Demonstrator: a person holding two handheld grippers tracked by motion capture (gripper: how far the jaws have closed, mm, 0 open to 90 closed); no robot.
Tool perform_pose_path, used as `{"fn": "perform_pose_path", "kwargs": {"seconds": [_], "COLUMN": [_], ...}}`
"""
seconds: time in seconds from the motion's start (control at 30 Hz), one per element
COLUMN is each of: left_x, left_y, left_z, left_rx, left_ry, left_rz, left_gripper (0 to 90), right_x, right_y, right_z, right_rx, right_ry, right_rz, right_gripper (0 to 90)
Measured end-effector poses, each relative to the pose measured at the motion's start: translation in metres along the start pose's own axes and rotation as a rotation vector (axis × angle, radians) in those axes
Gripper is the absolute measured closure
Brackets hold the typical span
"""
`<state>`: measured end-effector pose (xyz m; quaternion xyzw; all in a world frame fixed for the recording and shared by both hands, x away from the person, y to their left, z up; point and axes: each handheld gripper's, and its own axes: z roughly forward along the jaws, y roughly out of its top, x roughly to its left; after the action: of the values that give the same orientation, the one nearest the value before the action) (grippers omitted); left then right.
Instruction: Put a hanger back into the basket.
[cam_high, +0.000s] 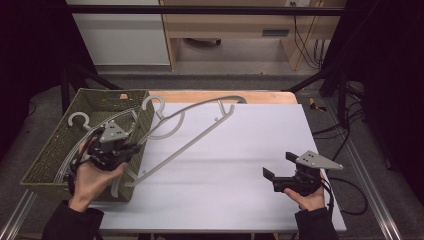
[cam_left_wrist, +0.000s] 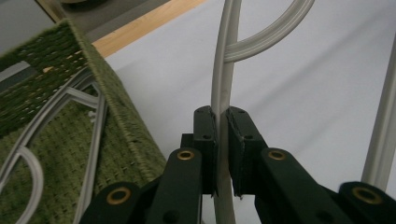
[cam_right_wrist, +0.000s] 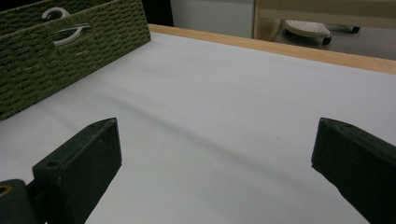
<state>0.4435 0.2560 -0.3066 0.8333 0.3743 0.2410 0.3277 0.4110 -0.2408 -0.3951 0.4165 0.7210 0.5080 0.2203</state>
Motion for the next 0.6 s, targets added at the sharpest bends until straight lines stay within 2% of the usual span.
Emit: {"fn": "perform_pose_path", "kwargs": {"seconds": [0.17,0.23,0.3,0.4,0.47,0.6], "left_x": [0.024,0.034,0.044,0.056,0.063,0.079], "left_y": [0.0,-0.001,-0.002,-0.005,-0.009,-0.017], "left_z": [-0.01,-0.014,-0.017,-0.02,-0.022,-0.022], "left_rx": [-0.001,0.013,0.019,0.011,-0.002,-0.016], "left_ry": [0.03,0.048,0.052,0.067,0.06,0.071], "left_rz": [-0.025,-0.015,-0.026,-0.046,-0.061,-0.064], "left_gripper": [82.6,82.6,82.6,82.6,82.5,82.5], "right_x": [0.0,0.0,0.0,0.0,0.0,-0.001], "right_y": [0.0,0.0,-0.001,-0.001,-0.001,-0.001], "right_z": [0.001,0.001,0.001,0.002,0.001,0.001], "right_rx": [0.002,0.004,0.004,0.007,0.009,0.005], "right_ry": [0.001,0.0,0.0,0.0,0.001,-0.002], "right_rz": [-0.003,-0.002,-0.001,0.001,-0.002,0.001], "right_gripper": [1.9,1.9,1.9,1.8,1.8,1.8]}}
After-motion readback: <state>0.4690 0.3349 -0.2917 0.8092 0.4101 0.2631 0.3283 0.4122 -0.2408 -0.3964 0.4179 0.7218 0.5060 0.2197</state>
